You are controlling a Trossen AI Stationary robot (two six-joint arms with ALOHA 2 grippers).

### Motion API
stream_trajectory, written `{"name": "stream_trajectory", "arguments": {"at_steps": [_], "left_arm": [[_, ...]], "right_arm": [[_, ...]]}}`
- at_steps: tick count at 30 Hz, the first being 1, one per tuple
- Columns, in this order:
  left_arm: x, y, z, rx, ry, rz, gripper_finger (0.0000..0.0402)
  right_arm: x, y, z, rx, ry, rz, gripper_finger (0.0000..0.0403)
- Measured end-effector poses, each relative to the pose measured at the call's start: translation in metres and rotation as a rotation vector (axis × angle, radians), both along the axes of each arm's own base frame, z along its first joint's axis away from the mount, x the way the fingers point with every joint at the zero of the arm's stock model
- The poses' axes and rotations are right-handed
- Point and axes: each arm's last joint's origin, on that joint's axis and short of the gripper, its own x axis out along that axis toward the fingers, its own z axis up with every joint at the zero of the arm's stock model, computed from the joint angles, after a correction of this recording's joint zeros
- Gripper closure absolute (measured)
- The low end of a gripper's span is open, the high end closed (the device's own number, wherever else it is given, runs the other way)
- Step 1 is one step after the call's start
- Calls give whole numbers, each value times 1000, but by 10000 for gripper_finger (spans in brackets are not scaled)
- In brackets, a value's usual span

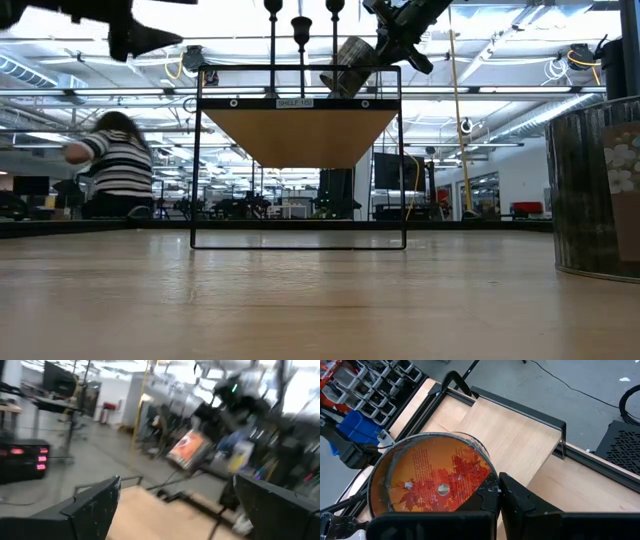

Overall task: Pick & Place candle stick holders
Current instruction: Put the top orange scented candle on the shelf

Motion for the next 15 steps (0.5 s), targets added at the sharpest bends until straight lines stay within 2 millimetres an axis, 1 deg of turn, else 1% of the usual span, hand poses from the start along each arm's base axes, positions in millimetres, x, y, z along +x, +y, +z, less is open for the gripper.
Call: {"name": "stream_trajectory", "arguments": {"at_steps": [5, 8, 12, 15], "left_arm": [[14, 10, 33, 46, 226, 80, 6], [19, 20, 54, 72, 325, 142, 6], [24, 36, 84, 145, 361, 166, 6], [27, 50, 99, 193, 377, 169, 7]], "right_arm": [[0, 0, 0, -4, 2, 4, 403], [0, 0, 0, -9, 4, 8, 403], [0, 0, 0, -17, 6, 13, 403], [0, 0, 0, -22, 5, 15, 403]]}}
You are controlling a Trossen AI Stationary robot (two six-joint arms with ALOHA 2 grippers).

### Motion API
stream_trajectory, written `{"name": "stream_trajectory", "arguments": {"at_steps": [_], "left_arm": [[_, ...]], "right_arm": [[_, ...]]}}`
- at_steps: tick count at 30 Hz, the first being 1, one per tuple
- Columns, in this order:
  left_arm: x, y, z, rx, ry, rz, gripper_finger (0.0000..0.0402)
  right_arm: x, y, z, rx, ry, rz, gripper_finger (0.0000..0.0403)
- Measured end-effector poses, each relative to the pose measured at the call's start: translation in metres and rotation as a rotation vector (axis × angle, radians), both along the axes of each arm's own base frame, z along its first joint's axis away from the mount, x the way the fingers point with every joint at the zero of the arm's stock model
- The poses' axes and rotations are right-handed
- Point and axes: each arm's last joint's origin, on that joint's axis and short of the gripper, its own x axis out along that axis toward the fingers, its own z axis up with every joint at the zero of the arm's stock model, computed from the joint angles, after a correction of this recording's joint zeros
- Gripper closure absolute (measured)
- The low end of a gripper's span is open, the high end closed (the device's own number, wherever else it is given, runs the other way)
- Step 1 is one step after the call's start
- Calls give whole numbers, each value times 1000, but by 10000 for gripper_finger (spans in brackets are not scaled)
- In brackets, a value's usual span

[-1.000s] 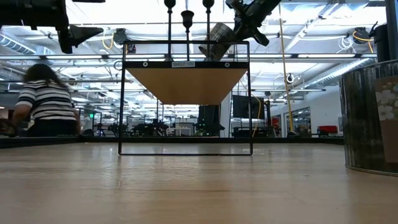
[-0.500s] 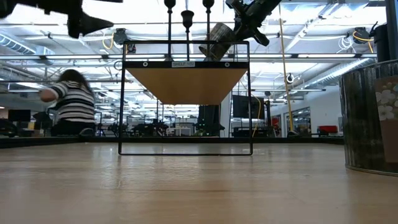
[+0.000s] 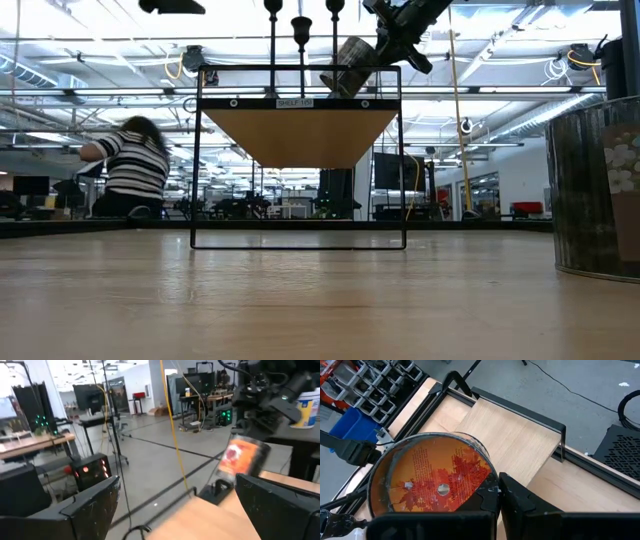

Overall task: Pick & Place candle stick holders
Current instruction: Put the top orange scented candle on the shelf

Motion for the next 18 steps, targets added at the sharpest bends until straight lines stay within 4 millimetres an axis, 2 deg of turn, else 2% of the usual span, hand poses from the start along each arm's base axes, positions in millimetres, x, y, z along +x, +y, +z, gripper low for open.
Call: {"name": "stream_trajectory", "arguments": {"at_steps": [4, 11, 18], "left_arm": [[5, 23, 7, 3, 13, -17, 7], [17, 70, -1, -75, 46, -238, 7], [49, 111, 1, -157, 115, -410, 7]], "right_arm": [[0, 0, 0, -7, 1, 3, 403], [0, 0, 1, -13, -2, 5, 403], [0, 0, 1, -11, -3, 2, 403]]}}
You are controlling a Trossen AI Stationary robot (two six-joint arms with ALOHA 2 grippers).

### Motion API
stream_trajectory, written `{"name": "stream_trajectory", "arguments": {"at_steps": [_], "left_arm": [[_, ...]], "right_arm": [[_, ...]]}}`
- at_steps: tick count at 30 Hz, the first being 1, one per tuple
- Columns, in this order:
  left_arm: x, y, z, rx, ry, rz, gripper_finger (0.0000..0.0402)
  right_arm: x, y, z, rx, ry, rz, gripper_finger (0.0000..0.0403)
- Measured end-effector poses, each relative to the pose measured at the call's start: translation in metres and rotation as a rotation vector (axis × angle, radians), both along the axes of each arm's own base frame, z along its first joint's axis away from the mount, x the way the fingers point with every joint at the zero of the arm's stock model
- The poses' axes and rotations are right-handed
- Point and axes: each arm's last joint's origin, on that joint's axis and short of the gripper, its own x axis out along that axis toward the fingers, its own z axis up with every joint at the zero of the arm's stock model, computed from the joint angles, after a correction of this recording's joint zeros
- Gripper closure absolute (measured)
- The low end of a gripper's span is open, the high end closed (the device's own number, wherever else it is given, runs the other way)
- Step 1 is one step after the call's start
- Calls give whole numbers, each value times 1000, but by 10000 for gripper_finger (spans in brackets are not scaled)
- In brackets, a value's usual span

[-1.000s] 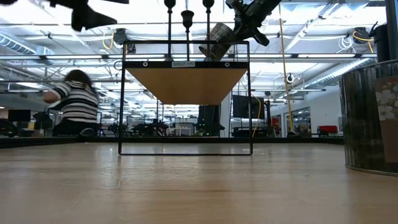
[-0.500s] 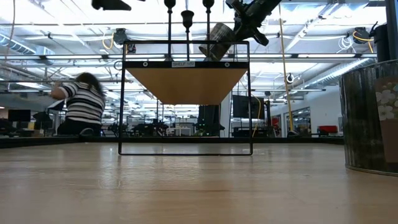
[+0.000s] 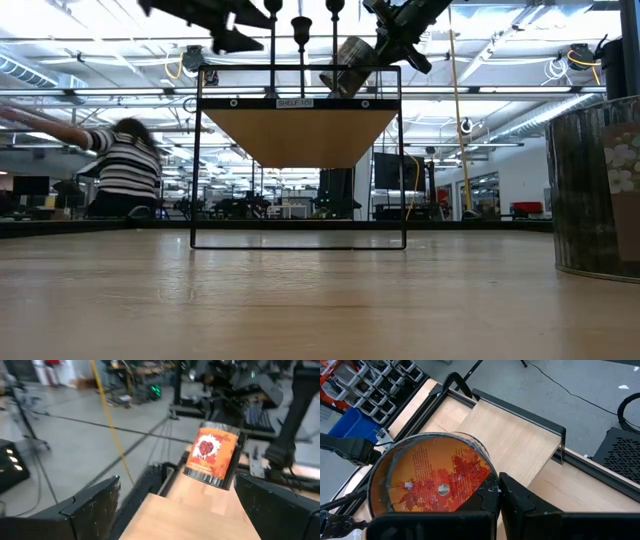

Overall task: Pick & Place candle stick holders
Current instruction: Put the top orange scented candle on the shelf

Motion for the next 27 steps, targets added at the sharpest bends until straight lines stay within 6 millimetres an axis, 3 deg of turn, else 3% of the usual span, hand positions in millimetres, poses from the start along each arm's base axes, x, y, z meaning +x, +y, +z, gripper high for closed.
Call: {"name": "stream_trajectory", "arguments": {"at_steps": [10, 17, 27], "left_arm": [[59, 40, 12, -33, 153, -205, 7], [85, 47, 10, -49, 292, -279, 7], [111, 58, 5, -48, 316, -313, 7]], "right_arm": [[0, 0, 0, -4, 4, -7, 403], [5, -4, -7, -2, 27, -23, 403], [21, -11, -18, 9, 10, 9, 403]]}}
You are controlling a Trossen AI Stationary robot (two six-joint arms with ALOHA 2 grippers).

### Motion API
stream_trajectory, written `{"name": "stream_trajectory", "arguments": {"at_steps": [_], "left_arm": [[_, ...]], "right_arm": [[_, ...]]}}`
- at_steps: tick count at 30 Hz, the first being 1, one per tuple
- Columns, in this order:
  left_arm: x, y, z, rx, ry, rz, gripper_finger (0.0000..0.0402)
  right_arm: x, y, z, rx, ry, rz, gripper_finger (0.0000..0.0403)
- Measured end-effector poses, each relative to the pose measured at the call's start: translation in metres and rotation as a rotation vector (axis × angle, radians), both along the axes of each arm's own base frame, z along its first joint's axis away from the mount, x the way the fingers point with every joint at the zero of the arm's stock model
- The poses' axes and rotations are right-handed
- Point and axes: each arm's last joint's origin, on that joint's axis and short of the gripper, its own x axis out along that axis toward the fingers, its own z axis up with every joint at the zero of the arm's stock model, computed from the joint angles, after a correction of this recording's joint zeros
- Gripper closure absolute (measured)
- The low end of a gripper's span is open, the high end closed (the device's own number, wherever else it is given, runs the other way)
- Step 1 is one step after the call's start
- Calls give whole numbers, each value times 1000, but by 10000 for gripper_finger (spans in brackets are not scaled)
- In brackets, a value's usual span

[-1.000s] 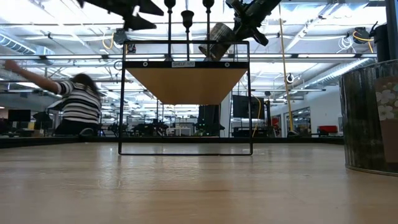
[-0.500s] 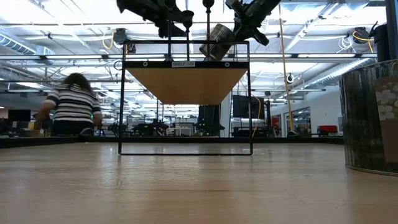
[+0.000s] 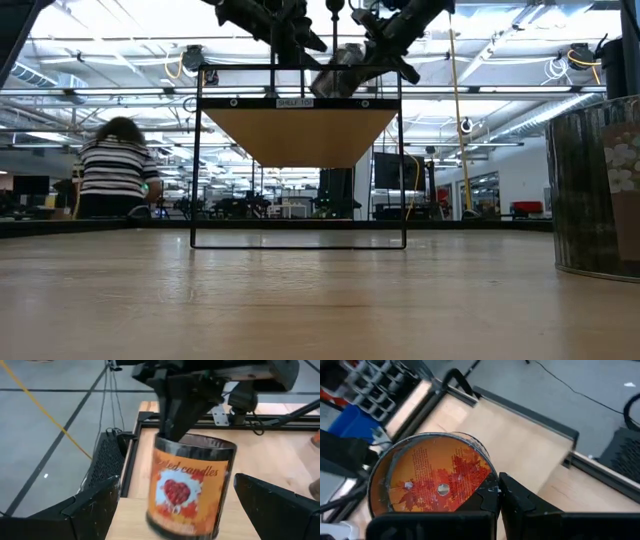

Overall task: Pick & Place candle stick holders
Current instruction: Put the top orange scented candle on the shelf

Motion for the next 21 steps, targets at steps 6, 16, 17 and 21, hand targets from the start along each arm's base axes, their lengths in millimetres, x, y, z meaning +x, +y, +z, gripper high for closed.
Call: {"name": "stream_trajectory", "arguments": {"at_steps": [6, 16, 17, 21], "left_arm": [[5, 4, -9, -18, 35, -3, 7], [3, 5, -7, -26, 31, -10, 7], [3, 4, -7, -27, 32, -11, 7], [4, 1, -8, -30, 38, -21, 7]], "right_arm": [[4, -3, 4, -29, -56, -6, 403], [10, 3, 7, -12, -104, 32, 403], [11, 5, 7, -12, -105, 37, 403], [15, 8, 10, -32, -136, 55, 403]]}}
